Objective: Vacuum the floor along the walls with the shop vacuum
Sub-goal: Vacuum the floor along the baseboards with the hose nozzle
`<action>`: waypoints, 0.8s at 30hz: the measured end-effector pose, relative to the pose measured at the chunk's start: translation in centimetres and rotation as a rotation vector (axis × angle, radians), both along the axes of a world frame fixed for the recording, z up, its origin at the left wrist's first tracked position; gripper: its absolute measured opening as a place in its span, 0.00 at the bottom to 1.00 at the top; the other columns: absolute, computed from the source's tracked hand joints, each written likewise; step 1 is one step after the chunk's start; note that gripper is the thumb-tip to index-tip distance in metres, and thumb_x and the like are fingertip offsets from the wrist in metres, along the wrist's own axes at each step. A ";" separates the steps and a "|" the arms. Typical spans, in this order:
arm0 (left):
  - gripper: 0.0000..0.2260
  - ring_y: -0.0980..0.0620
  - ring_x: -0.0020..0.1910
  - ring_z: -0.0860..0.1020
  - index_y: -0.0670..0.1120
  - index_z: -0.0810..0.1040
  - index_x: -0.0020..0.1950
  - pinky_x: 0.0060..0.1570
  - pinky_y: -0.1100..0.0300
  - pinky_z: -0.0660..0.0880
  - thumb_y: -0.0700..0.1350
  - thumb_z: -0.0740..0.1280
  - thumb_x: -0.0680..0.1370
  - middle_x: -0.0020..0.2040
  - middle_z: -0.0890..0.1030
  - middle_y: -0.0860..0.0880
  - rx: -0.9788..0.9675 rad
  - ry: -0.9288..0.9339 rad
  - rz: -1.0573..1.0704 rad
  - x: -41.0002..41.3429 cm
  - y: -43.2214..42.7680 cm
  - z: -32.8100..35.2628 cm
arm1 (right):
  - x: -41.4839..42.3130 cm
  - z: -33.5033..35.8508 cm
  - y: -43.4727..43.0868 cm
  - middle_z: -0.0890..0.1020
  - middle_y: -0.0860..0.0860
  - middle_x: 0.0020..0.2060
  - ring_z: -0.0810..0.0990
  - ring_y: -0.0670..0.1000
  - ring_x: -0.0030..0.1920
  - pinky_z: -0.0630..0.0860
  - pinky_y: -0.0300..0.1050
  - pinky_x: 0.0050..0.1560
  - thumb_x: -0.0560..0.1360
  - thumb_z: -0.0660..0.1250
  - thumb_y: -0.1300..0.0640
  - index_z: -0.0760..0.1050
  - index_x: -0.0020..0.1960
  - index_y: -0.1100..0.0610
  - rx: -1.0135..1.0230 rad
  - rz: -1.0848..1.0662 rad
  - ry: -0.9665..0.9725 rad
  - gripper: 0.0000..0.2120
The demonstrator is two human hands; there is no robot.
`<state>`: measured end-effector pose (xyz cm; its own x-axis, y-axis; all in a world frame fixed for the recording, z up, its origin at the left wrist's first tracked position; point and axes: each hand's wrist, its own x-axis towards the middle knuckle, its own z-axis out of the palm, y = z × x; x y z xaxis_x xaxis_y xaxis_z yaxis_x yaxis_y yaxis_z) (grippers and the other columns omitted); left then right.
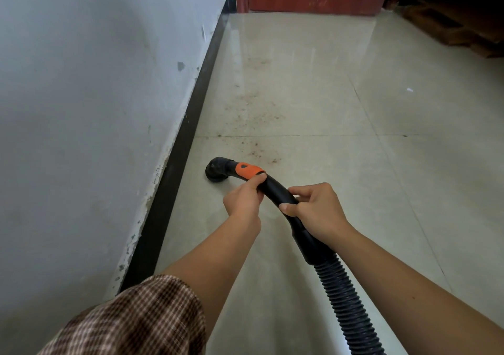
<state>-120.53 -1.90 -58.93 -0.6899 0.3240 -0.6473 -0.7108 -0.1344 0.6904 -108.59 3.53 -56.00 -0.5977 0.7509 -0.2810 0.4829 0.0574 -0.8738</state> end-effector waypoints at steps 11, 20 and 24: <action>0.08 0.56 0.30 0.83 0.39 0.79 0.41 0.37 0.64 0.76 0.36 0.77 0.68 0.32 0.84 0.47 -0.029 0.014 0.063 -1.9 -2.0 -0.3 | -2.1 -0.5 -1.4 0.85 0.55 0.38 0.84 0.60 0.38 0.83 0.59 0.44 0.69 0.74 0.63 0.81 0.37 0.38 -0.004 0.049 0.050 0.18; 0.06 0.57 0.30 0.83 0.39 0.80 0.41 0.39 0.63 0.77 0.35 0.76 0.69 0.31 0.84 0.48 -0.015 0.023 0.051 -3.1 -2.8 -0.4 | -3.1 -1.0 -1.9 0.85 0.58 0.37 0.83 0.61 0.33 0.82 0.59 0.40 0.68 0.74 0.61 0.82 0.45 0.56 0.030 0.075 0.025 0.06; 0.07 0.58 0.29 0.82 0.39 0.79 0.40 0.44 0.63 0.78 0.35 0.76 0.70 0.29 0.83 0.49 0.009 0.019 0.016 -2.3 -1.7 -0.1 | -2.4 -0.9 -1.1 0.85 0.56 0.36 0.83 0.58 0.33 0.83 0.55 0.39 0.69 0.74 0.61 0.83 0.44 0.52 0.052 0.039 0.020 0.06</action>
